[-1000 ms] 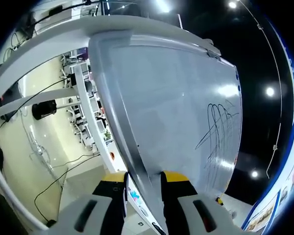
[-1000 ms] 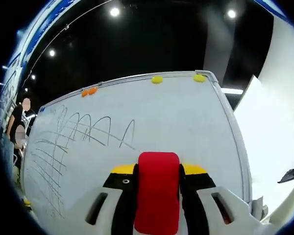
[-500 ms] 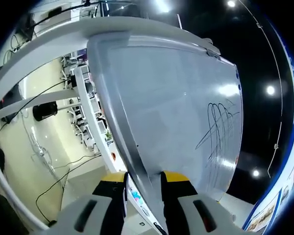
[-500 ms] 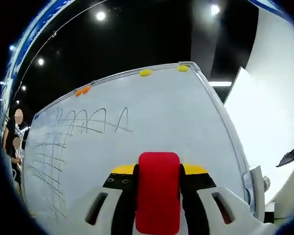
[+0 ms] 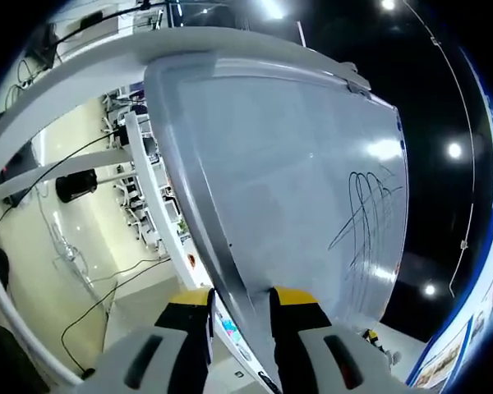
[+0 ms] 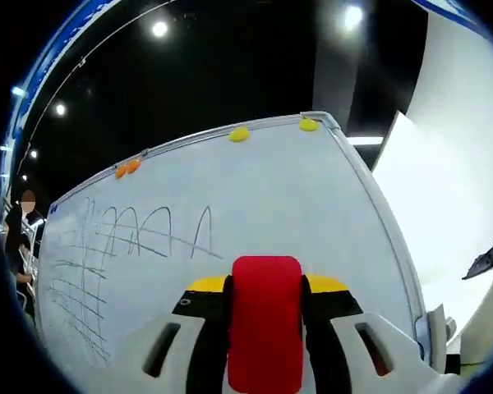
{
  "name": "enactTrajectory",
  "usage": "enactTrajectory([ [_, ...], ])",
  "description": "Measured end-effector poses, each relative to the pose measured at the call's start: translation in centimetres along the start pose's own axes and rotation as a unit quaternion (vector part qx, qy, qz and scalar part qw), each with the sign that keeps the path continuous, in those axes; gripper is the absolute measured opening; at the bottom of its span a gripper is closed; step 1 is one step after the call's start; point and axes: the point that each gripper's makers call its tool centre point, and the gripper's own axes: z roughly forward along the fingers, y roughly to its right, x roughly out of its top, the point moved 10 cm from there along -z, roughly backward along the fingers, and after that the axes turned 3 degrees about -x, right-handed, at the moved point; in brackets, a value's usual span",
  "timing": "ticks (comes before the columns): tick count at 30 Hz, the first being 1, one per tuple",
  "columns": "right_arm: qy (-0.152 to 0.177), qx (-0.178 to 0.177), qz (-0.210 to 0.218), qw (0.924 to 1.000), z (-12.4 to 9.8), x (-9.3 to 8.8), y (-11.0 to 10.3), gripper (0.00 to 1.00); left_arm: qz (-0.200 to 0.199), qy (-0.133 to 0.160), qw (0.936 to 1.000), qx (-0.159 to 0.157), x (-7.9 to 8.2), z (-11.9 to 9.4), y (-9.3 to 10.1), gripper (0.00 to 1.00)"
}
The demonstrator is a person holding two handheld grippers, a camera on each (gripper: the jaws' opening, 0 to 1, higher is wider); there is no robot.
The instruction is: Wipe the writing off the whiteboard with the eraser
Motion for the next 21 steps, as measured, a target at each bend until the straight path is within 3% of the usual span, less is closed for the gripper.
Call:
enactTrajectory([
  [7,0.003,0.012,-0.029,0.9995,1.2,1.6,-1.2,0.35,0.002,0.0,1.0,-0.001,0.0,-0.1,0.1,0.29],
  [13,0.007,0.01,-0.025,0.9996,1.2,1.5,-1.5,0.35,0.0,0.008,1.0,-0.001,0.0,0.0,0.0,0.29],
  [21,0.013,0.006,-0.02,0.9997,1.1,1.2,-3.4,0.35,-0.006,0.011,0.9999,-0.001,-0.1,0.0,0.0,0.29],
])
